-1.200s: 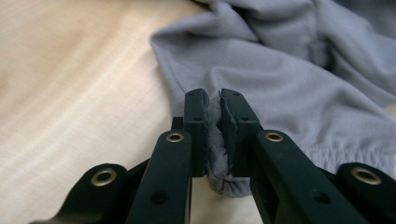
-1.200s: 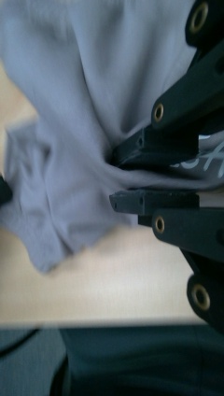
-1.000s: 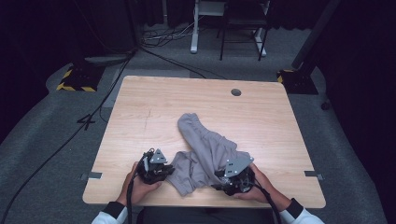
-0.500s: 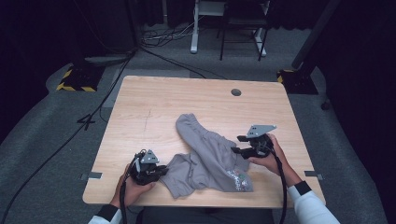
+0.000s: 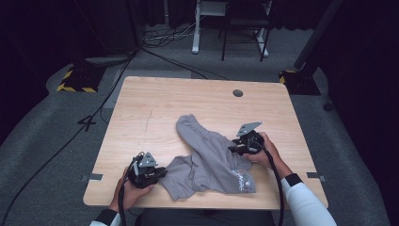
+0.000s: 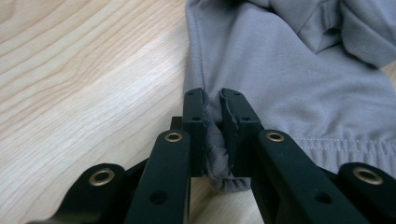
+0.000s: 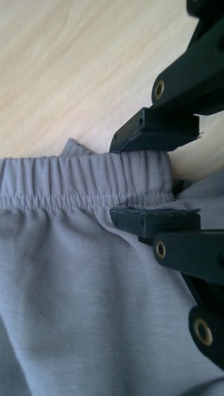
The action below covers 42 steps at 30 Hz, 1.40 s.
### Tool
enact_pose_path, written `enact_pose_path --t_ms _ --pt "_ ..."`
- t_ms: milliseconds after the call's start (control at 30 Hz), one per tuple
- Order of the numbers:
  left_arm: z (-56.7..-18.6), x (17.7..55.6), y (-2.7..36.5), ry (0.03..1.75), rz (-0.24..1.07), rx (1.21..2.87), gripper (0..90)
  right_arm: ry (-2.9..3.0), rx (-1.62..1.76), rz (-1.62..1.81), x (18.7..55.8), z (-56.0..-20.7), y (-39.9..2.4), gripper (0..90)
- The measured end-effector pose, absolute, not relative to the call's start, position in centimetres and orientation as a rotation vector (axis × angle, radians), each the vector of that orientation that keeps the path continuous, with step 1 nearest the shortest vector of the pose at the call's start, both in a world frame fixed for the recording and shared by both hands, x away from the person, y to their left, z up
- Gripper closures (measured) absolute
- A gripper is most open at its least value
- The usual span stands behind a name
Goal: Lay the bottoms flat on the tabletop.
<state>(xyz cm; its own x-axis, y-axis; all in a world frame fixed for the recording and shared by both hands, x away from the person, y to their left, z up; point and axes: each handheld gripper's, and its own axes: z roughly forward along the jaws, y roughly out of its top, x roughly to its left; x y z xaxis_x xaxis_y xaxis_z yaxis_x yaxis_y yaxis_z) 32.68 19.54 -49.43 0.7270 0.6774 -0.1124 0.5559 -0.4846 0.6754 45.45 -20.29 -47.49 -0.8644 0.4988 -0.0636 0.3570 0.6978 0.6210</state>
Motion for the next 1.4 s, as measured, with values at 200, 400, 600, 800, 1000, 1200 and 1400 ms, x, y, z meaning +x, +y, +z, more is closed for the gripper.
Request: enact_pose_path --t_ms 200,400,600,800,1000,1200,1400 --pt "-49.4 32.8 21.2 0.982 0.242 2.194 80.5 2.539 0.876 0.832 46.9 -47.2 -23.3 63.1" --pt "-49.4 33.0 23.3 1.069 0.273 2.163 80.4 2.402 1.05 0.716 48.1 -47.6 -27.2 63.0" --pt "-49.3 33.2 25.2 1.139 0.293 2.144 80.4 2.289 1.239 0.66 49.0 -47.8 -31.2 62.9" --pt "-49.2 32.8 27.0 1.202 0.309 2.115 80.4 2.161 1.39 0.608 49.3 -48.0 -35.4 62.7" --pt "-49.2 32.4 29.8 1.3 0.295 2.068 79.3 2.064 1.499 0.59 48.9 -48.0 -39.0 60.5" --pt "-49.0 32.1 30.3 1.31 0.294 2.062 66.1 2.037 1.531 0.63 48.6 -47.8 -39.9 50.3" --pt "-47.6 32.1 27.0 1.153 0.312 2.061 45.8 2.077 1.433 0.801 46.9 -46.3 -38.3 45.9"
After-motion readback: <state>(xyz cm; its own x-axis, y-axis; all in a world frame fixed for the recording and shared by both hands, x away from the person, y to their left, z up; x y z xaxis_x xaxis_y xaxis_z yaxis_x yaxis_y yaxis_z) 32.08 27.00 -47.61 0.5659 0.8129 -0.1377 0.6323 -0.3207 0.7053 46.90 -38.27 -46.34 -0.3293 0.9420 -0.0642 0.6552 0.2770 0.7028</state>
